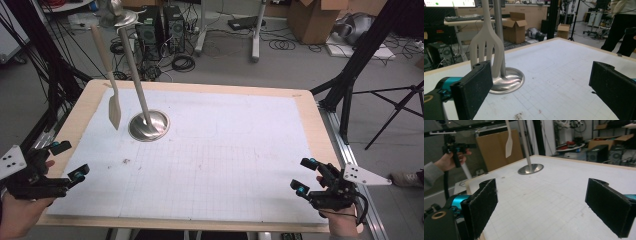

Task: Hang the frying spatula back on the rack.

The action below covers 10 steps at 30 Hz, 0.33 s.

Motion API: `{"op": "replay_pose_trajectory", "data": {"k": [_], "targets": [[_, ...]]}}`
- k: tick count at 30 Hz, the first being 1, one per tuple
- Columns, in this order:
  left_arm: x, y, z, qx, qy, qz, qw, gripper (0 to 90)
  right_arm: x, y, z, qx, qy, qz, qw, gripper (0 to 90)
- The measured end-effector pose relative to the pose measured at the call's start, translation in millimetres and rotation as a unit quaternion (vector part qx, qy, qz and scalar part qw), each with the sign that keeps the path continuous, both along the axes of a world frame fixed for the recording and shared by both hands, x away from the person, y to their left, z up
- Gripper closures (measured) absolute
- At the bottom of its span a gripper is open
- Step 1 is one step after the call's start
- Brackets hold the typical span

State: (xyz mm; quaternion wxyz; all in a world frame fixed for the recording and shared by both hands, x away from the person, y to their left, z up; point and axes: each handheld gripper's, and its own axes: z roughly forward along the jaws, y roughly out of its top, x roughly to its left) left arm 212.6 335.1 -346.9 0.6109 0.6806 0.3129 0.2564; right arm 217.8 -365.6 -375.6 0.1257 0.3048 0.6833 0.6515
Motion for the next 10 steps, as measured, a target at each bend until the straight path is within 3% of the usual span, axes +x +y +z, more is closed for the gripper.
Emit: {"op": "replay_pose_trajectory", "data": {"k": [6,10], "targets": [[-0.1,4.6,-11.5,0.004,0.019,0.023,0.9995,5.5,-0.3,-7.8,-4.1,0.016,-0.001,-0.020,0.9997,9.7],[-2.2,9.2,-11.9,-0.014,0.018,0.033,0.9992,5.5,3.6,-4.2,-4.9,0.013,-0.004,-0.017,0.9998,9.7]]}}
